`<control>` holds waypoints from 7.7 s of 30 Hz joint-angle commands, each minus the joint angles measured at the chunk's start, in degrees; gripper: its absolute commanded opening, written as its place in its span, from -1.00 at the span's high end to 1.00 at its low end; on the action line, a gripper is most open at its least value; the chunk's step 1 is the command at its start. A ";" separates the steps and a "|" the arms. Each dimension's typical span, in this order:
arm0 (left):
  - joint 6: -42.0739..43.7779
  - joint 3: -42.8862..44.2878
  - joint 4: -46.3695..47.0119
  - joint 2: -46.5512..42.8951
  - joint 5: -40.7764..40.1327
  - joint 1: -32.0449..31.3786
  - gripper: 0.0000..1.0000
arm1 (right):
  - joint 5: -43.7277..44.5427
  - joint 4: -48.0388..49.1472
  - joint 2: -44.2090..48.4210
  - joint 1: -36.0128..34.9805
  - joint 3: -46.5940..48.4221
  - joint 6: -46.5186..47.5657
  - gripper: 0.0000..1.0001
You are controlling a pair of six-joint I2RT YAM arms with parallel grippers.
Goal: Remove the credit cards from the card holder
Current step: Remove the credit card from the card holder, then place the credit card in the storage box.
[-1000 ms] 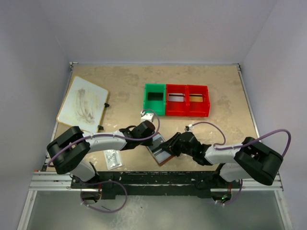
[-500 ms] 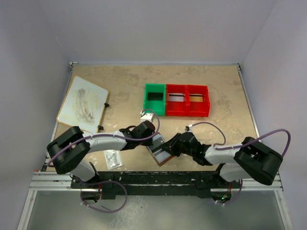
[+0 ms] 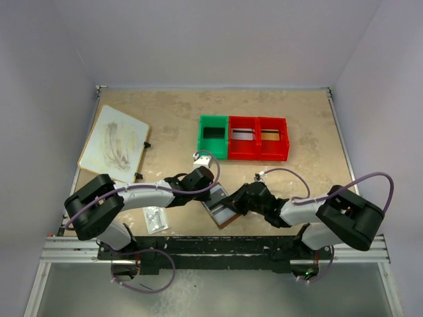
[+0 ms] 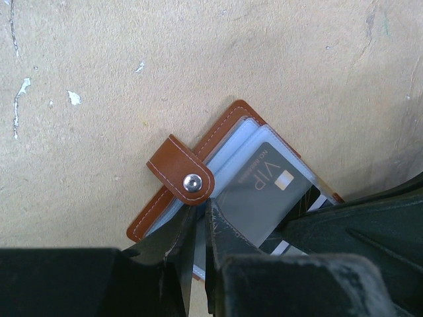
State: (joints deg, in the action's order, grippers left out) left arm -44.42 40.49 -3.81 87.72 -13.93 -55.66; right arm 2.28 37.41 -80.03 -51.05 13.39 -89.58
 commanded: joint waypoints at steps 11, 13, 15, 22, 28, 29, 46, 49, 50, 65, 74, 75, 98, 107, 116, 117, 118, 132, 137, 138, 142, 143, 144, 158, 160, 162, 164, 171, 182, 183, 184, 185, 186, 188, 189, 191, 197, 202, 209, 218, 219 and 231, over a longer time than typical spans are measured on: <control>-0.88 -2.04 -4.58 -0.86 -0.13 -0.64 0.85 | 3.58 -3.80 5.72 -0.10 -2.37 -0.21 0.95; -0.77 -2.08 -4.71 -0.90 -0.17 -0.66 0.85 | 3.73 -3.75 5.93 -0.10 -2.53 -0.59 0.86; -0.84 -2.13 -4.71 -0.89 -0.13 -0.67 0.85 | 3.85 -3.68 5.86 -0.09 -2.42 -1.04 0.76; -0.84 -2.16 -4.80 -1.01 0.13 -0.68 0.85 | 3.22 -3.05 3.92 -0.11 -1.55 -1.47 0.45; -1.42 -1.97 -5.25 -2.00 -0.84 -1.00 0.85 | 2.08 0.01 1.53 -0.11 -1.68 -1.00 0.59; -1.52 -2.24 -4.87 -3.27 -1.29 -1.63 0.85 | 1.73 0.31 1.20 -0.11 -1.62 -1.02 0.64; -2.55 1.20 -0.69 -8.69 1.35 -2.35 0.78 | -0.80 -1.80 5.85 0.25 -2.51 3.29 1.00; -3.53 3.50 -2.43 -4.87 0.79 -2.50 1.00 | -2.09 -1.39 6.04 0.25 -3.72 3.37 1.00; -4.14 4.42 -3.51 -3.52 0.15 -2.76 1.00 | -2.26 -1.64 6.29 0.25 -3.96 3.48 1.00; -9.73 22.14 -26.31 15.64 -16.77 -10.44 1.00 | -1.31 -5.07 13.17 0.34 -7.85 2.23 1.00; -9.15 20.65 -24.68 15.33 -14.76 -11.10 1.00 | 1.29 -6.17 16.53 0.51 -7.97 1.15 0.85; -9.03 20.23 -23.88 15.10 -13.92 -11.13 1.00 | 1.30 -5.91 16.38 0.51 -7.76 1.27 0.82; -10.05 17.88 -22.24 15.48 -12.33 -11.49 1.00 | -6.64 6.97 -1.30 0.51 -3.46 3.57 0.61; -10.29 17.62 -22.64 14.68 -13.31 -11.49 1.00 | -6.18 12.91 -3.11 0.51 -4.74 3.66 0.51; -10.33 17.63 -22.64 14.41 -13.49 -11.49 1.00 | -2.90 10.59 -0.04 0.55 -6.88 1.05 0.54; -10.33 17.62 -22.71 14.34 -13.49 -11.49 1.00 | -2.43 9.87 0.55 0.52 -6.96 0.94 0.59; -10.33 17.66 -22.72 14.32 -13.51 -11.49 1.00 | -2.15 9.11 1.10 0.51 -6.98 0.99 0.66; -10.98 17.56 -22.99 13.79 -14.74 -11.49 1.00 | -0.68 -1.55 9.37 0.51 -5.35 3.53 1.00; -11.61 17.10 -23.35 13.18 -15.84 -11.49 1.00 | 1.75 -9.56 16.86 0.51 -6.37 3.01 1.00; -11.72 17.05 -23.45 13.06 -16.08 -11.49 1.00 | 2.89 -10.80 18.64 0.51 -6.81 2.46 1.00; -12.32 16.73 -23.87 12.38 -17.14 -11.49 1.00 | 1.77 -14.24 26.44 0.51 -9.47 1.58 1.00; -12.38 16.67 -23.87 12.14 -17.38 -11.49 1.00 | 2.56 -15.85 28.26 0.51 -9.47 1.80 1.00; -12.42 16.70 -23.87 11.82 -17.60 -11.49 1.00 | 3.31 -17.60 30.07 0.51 -9.39 2.00 1.00; -13.14 19.05 -30.15 7.31 -23.45 -11.48 0.77 | 15.25 -34.09 45.76 0.51 -3.30 12.58 1.00; -13.31 18.83 -30.67 6.47 -24.23 -11.40 0.75 | 17.29 -36.08 47.45 0.51 -2.12 14.33 1.00; -13.48 18.92 -31.49 5.81 -24.95 -11.40 0.74 | 18.93 -37.04 48.67 0.51 -1.14 16.53 1.00; -13.70 18.91 -32.66 4.90 -26.01 -11.40 0.72 | 20.46 -37.71 49.45 0.51 -0.04 18.73 1.00; -10.29 16.22 -33.11 -1.20 -25.91 -8.81 0.55 | 20.79 -32.37 48.77 0.51 3.27 32.59 1.00; -3.09 10.91 -34.90 -12.62 -22.12 1.85 0.30 | 13.15 -19.00 40.31 0.56 4.74 46.45 1.00; -1.46 11.06 -34.98 -13.74 -20.53 2.57 0.22 | 11.82 -17.87 39.42 0.52 5.07 48.13 1.00; -0.46 11.66 -35.92 -14.57 -20.67 3.00 0.16 | 11.14 -17.18 38.51 0.51 5.56 50.37 1.00; 0.27 12.35 -37.54 -15.28 -21.44 3.15 0.13 | 10.86 -17.00 37.40 0.49 6.44 52.03 1.00; 1.20 12.99 -38.59 -16.02 -21.97 3.49 0.08 | 10.96 -17.31 36.13 0.51 7.57 53.89 1.00; 3.21 13.86 -40.01 -17.23 -23.24 4.82 -0.01 | 11.40 -18.21 32.71 0.43 10.71 58.42 1.00; 4.26 13.96 -40.19 -17.68 -23.47 6.25 -0.06 | 11.49 -18.36 30.83 0.52 12.33 61.27 1.00; 6.98 13.45 -39.83 -18.52 -22.54 10.43 -0.15 | 13.83 -19.57 26.35 0.51 16.38 66.15 1.00; 8.73 12.30 -37.29 -21.59 -18.38 21.15 -0.22 | 21.39 -32.00 8.03 0.43 34.98 75.78 1.00; 8.18 12.92 -39.39 -21.74 -22.00 23.05 -0.23 | 25.97 -34.86 -2.62 0.66 46.28 82.85 1.00; 6.77 11.42 -38.22 -28.48 -25.14 23.05 -0.32 | 24.17 -35.40 -11.90 3.98 55.37 94.64 1.00; 5.30 11.62 -38.65 -34.71 -29.54 23.05 -0.34 | 22.93 -38.76 -23.48 5.79 66.11 102.05 1.00; 5.23 11.55 -38.53 -35.42 -29.61 23.03 -0.35 | 23.74 -38.74 -24.62 5.85 66.94 102.33 1.00; 5.83 11.26 -37.94 -36.75 -29.76 23.02 -0.36 | 28.55 -36.81 -34.69 6.05 73.63 110.21 1.00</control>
State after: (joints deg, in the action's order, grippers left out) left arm -38.37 51.72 -42.92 50.74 -42.46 -32.91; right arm 27.99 -1.08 -114.39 -45.19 83.66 15.84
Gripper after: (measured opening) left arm 0.680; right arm 0.008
